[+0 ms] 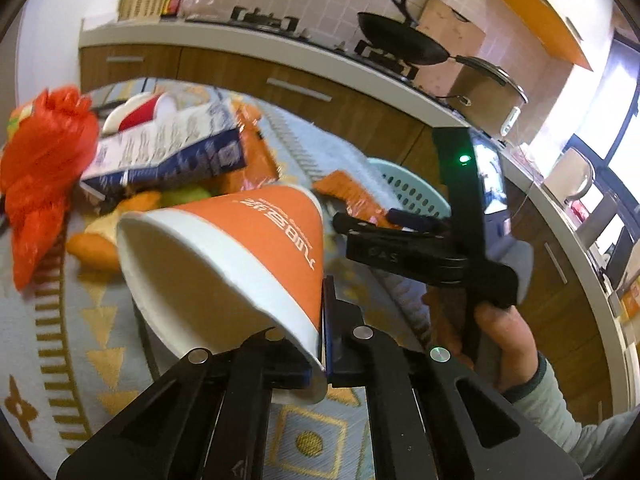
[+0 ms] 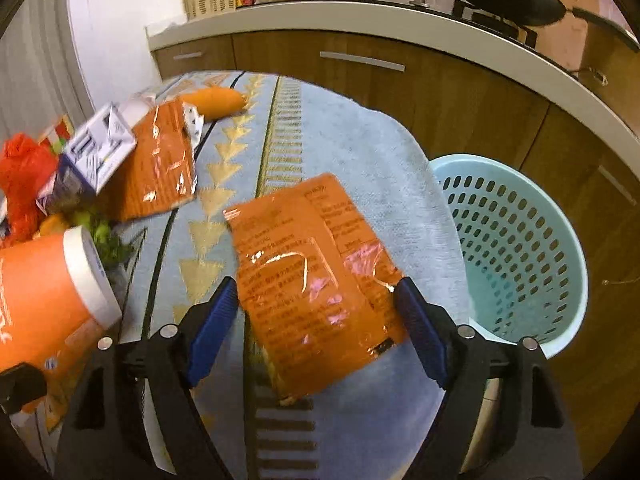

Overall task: Collect trash
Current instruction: 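Grasp the orange paper cup with the left tool while the right tool grasps the orange packet, then carry both items over the blue basket and open both tools to drop them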

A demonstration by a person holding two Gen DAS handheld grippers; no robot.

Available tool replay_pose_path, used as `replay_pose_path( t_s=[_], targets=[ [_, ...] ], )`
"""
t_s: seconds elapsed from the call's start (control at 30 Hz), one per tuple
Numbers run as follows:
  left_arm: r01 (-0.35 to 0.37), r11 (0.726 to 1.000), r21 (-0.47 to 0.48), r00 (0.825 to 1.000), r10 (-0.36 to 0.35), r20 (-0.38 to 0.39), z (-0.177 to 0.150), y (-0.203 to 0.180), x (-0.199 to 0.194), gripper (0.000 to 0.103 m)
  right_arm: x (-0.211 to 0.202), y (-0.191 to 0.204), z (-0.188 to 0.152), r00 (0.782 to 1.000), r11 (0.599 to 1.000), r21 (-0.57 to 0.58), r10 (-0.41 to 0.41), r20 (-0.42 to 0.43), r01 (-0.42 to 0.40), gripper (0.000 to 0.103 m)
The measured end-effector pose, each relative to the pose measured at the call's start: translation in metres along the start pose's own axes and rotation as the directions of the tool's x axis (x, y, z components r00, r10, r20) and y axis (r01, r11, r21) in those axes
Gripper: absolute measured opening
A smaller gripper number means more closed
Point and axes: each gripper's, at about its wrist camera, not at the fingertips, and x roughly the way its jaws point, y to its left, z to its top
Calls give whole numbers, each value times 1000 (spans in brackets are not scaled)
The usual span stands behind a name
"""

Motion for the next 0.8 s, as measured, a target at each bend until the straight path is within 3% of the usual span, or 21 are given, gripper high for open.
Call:
replay_pose_path(
  t_s=[0.07,0.13,0.33,0.63,0.8],
  targets=[
    [-3,1000,1,1000,3,8,5,-2,-2,2,0,-2,4,1000,1000,1,15,1,-15,49],
    [-3,1000,4,1000,3,9,9,-5,-4,2,-1,-4,7,1000,1000,0,7,3,-7,41],
    [-13,999,43,1000,12,26,28,-19,0,2,-11,-25,15,999,998,54,28,46,-30,27],
    [26,988,151,999,-32,43,84,-68,31,2,-51,-98,31,988,982,190,-38,148,10,25],
    [92,975,203,995,-99,24,115,-104,66,2,-58,-151,27,986,955,293,-87,140,43,25]
  ],
)
